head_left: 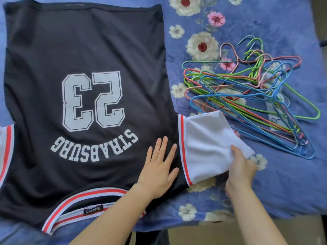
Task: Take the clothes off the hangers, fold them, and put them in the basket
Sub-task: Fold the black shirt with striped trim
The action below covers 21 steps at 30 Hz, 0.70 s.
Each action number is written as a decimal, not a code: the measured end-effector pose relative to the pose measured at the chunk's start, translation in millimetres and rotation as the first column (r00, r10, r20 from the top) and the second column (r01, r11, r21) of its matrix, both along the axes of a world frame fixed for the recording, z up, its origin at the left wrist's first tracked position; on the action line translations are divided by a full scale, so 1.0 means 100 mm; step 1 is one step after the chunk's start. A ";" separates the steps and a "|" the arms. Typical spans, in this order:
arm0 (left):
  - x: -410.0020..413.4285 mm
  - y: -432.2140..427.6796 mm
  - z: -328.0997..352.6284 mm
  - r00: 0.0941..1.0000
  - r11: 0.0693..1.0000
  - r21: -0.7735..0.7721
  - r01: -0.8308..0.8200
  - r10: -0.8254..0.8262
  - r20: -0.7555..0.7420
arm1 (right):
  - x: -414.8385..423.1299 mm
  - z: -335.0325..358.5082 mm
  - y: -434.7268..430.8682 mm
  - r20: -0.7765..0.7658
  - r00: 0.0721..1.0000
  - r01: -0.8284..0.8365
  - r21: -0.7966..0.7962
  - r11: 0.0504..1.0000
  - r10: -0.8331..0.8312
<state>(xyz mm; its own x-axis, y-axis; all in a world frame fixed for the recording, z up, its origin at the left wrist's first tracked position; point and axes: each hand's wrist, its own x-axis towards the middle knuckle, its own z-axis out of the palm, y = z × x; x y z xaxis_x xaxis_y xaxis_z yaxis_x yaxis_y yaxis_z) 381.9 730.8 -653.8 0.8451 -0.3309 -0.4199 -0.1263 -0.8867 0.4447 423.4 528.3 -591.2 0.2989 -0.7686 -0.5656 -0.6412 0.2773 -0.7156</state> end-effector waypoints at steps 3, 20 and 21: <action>0.23 0.13 0.25 0.931 0.892 -0.326 -0.312 0.220 -0.291 | -0.01 0.29 0.51 0.032 0.956 -0.274 -0.254 0.928 0.291; 0.44 0.82 0.40 0.579 0.466 -0.343 -0.816 0.673 -0.461 | -0.29 -0.34 1.07 -0.507 0.105 -0.771 -0.585 -0.252 0.856; 0.41 0.83 0.39 0.577 0.472 -0.336 -0.815 0.707 -0.408 | -0.23 -0.39 1.08 -0.549 0.093 -0.748 -0.589 -0.306 0.830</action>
<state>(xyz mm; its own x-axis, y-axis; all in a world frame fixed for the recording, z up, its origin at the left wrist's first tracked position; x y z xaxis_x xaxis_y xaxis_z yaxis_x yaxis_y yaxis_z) 422.4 814.2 -614.4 0.7766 0.2207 -0.5900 0.6300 -0.2737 0.7268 400.3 636.0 -630.2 0.9744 0.2198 -0.0464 0.2032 -0.9505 -0.2352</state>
